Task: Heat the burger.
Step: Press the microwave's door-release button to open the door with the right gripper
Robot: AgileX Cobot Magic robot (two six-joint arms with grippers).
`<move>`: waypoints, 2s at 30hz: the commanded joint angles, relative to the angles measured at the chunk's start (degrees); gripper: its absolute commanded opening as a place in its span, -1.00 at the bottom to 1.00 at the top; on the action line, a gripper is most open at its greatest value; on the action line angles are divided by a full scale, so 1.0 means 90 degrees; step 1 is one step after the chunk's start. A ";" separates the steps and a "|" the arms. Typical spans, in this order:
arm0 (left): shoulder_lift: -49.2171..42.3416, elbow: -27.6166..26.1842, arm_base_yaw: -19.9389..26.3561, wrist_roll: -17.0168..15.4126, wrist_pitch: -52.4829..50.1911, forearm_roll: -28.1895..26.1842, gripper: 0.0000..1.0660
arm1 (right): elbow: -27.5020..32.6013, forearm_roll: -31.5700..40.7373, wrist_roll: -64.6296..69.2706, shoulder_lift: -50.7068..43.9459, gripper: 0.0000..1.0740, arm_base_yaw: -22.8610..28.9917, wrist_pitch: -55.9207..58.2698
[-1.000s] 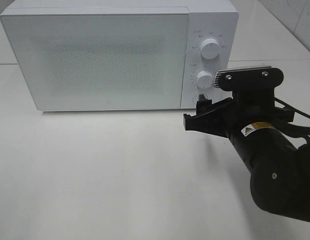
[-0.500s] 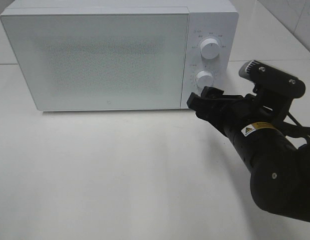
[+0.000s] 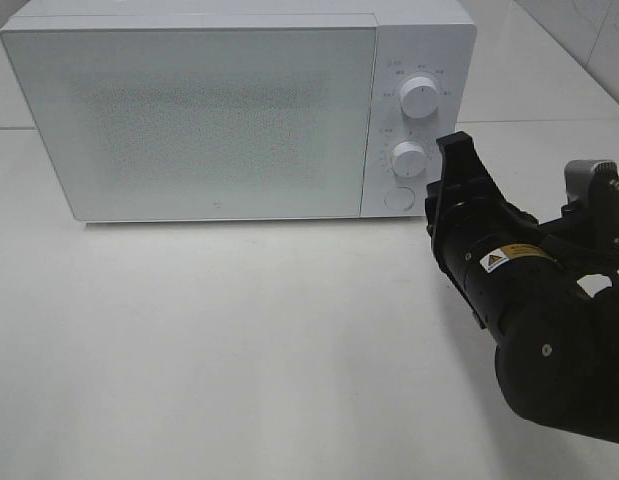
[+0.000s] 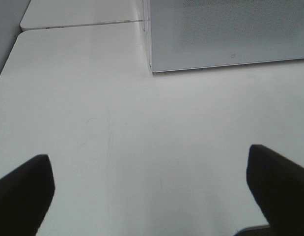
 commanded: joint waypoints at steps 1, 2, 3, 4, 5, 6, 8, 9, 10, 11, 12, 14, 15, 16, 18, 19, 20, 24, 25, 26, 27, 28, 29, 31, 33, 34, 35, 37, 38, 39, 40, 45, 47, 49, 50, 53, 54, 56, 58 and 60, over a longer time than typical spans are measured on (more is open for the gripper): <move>-0.0115 0.0013 0.0000 -0.0032 -0.0083 0.0000 0.88 | -0.0051 -0.0032 0.0802 -0.0013 -0.78 0.0032 0.0325; -0.0115 0.0013 0.0000 -0.0032 -0.0083 0.0000 0.88 | -0.0051 -0.0032 0.0802 -0.0013 -0.78 0.0032 0.0325; -0.0115 0.0013 0.0000 -0.0032 -0.0083 0.0000 0.88 | -0.0051 -0.0032 0.1127 -0.0013 -0.89 0.0032 0.0477; -0.0115 0.0013 0.0000 -0.0032 -0.0083 0.0000 0.88 | -0.0051 -0.0032 0.1286 -0.0013 -0.95 0.0032 0.0547; -0.0115 0.0013 0.0000 -0.0032 -0.0083 0.0000 0.88 | -0.0051 -0.0032 0.1286 -0.0013 -0.95 0.0032 0.0547; -0.0115 0.0013 0.0000 -0.0032 -0.0083 0.0000 0.88 | -0.0051 -0.0032 0.1522 -0.0013 -1.00 0.0025 0.0662; -0.0115 0.0013 0.0000 -0.0032 -0.0083 0.0000 0.88 | -0.0051 -0.0032 0.1611 -0.0013 -1.00 0.0025 0.0700; -0.0115 0.0013 0.0000 -0.0032 -0.0083 0.0000 0.88 | -0.0051 -0.0038 0.1674 -0.0013 -1.00 0.0006 0.0745; -0.0115 0.0013 0.0000 -0.0032 -0.0083 0.0000 0.88 | -0.0051 -0.0038 0.1674 -0.0013 -1.00 0.0006 0.0745; -0.0115 0.0013 0.0000 -0.0032 -0.0083 0.0000 0.88 | -0.0051 -0.0038 0.1757 -0.0013 -1.00 0.0006 0.0777; -0.0115 0.0013 0.0000 -0.0032 -0.0083 0.0000 0.88 | -0.0051 -0.0038 0.1770 -0.0013 -1.00 0.0006 0.0777; -0.0115 0.0013 0.0000 -0.0032 -0.0083 0.0000 0.88 | -0.0051 -0.0057 0.1763 -0.0013 -1.00 0.0006 0.0777; -0.0115 0.0013 0.0000 -0.0032 -0.0083 0.0000 0.88 | -0.0051 -0.0057 0.1757 -0.0013 -1.00 0.0006 0.0777; -0.0115 0.0013 0.0000 -0.0032 -0.0083 0.0000 0.88 | -0.0051 -0.0057 0.1757 -0.0013 -1.00 0.0006 0.0777; -0.0115 0.0013 0.0000 -0.0032 -0.0083 0.0000 0.88 | -0.0051 -0.0140 0.1732 -0.0013 -1.00 -0.0108 0.0783; -0.0115 0.0013 0.0000 -0.0032 -0.0083 0.0000 0.88 | -0.0051 -0.0318 0.1732 0.0006 -1.00 -0.0280 0.0789; -0.0115 0.0013 0.0000 -0.0032 -0.0083 0.0000 0.88 | -0.0051 -0.0414 0.1738 0.0051 -1.00 -0.0357 0.0770; -0.0115 0.0013 0.0000 -0.0032 -0.0083 0.0000 0.88 | -0.0051 -0.0681 0.1859 0.0229 -1.00 -0.0586 0.0764; -0.0115 0.0013 0.0000 -0.0032 -0.0083 0.0000 0.88 | -0.0051 -0.0758 0.2082 0.0382 -1.00 -0.0668 0.0764; -0.0115 0.0013 0.0000 -0.0032 -0.0083 0.0000 0.88 | -0.0051 -0.0789 0.2228 0.0465 -1.00 -0.0694 0.0764; -0.0115 0.0013 0.0000 -0.0032 -0.0083 0.0000 0.88 | -0.0051 -0.0789 0.2228 0.0465 -1.00 -0.0694 0.0764; -0.0115 0.0013 0.0000 -0.0032 -0.0083 0.0000 0.88 | -0.0070 -0.0885 0.2515 0.0592 -1.00 -0.0738 0.0758; -0.0115 0.0013 0.0000 -0.0032 -0.0083 0.0000 0.88 | -0.0159 -0.0923 0.2648 0.0732 -1.00 -0.0783 0.0777; -0.0115 0.0013 0.0000 -0.0032 -0.0083 0.0000 0.88 | -0.0216 -0.1044 0.2680 0.0809 -1.00 -0.0828 0.0796; -0.0115 0.0013 0.0000 -0.0032 -0.0083 0.0000 0.88 | -0.0350 -0.1229 0.2744 0.0955 -1.00 -0.0936 0.0802; -0.0115 0.0013 0.0000 -0.0032 -0.0083 0.0000 0.88 | -0.0427 -0.1331 0.2788 0.1031 -1.00 -0.0999 0.0809; -0.0115 0.0013 0.0000 -0.0032 -0.0083 0.0000 0.88 | -0.0567 -0.1515 0.2858 0.1140 -1.00 -0.1152 0.0821; -0.0115 0.0013 0.0000 -0.0032 -0.0083 0.0000 0.88 | -0.0649 -0.1585 0.2890 0.1197 -1.00 -0.1229 0.0834; -0.0115 0.0013 0.0000 -0.0032 -0.0083 0.0000 0.88 | -0.0649 -0.1585 0.2890 0.1197 -1.00 -0.1229 0.0834; -0.0115 0.0013 0.0000 -0.0032 -0.0083 0.0000 0.88 | -0.0809 -0.1693 0.2903 0.1311 -1.00 -0.1343 0.0859; -0.0115 0.0013 0.0000 -0.0032 -0.0083 0.0000 0.88 | -0.0879 -0.1738 0.2903 0.1356 -1.00 -0.1394 0.0898; -0.0115 0.0013 0.0000 -0.0032 -0.0083 0.0000 0.88 | -0.1324 -0.1948 0.2909 0.1655 -1.00 -0.1636 0.1203; -0.0115 0.0013 0.0000 -0.0032 -0.0083 0.0000 0.88 | -0.1477 -0.2005 0.2909 0.1757 -1.00 -0.1725 0.1267; -0.0115 0.0013 0.0000 -0.0032 -0.0083 0.0000 0.88 | -0.1687 -0.2088 0.2909 0.1872 -1.00 -0.1846 0.1362; -0.0115 0.0013 0.0000 -0.0032 -0.0083 0.0000 0.88 | -0.1687 -0.2088 0.2909 0.1872 -1.00 -0.1846 0.1362; -0.0115 0.0013 0.0000 -0.0032 -0.0083 0.0000 0.88 | -0.1872 -0.2050 0.2909 0.2018 -1.00 -0.1846 0.1388; -0.0115 0.0013 0.0000 -0.0032 -0.0083 0.0000 0.88 | -0.1948 -0.2050 0.2909 0.2088 -1.00 -0.1846 0.1394; -0.0115 0.0013 0.0000 -0.0032 -0.0083 0.0000 0.88 | -0.2094 -0.2044 0.2909 0.2215 -1.00 -0.1846 0.1471; -0.0115 0.0013 0.0000 -0.0032 -0.0083 0.0000 0.88 | -0.2203 -0.2037 0.2909 0.2298 -1.00 -0.1891 0.1509; -0.0115 0.0013 0.0000 -0.0032 -0.0083 0.0000 0.88 | -0.2317 -0.2044 0.2909 0.2368 -1.00 -0.1999 0.1515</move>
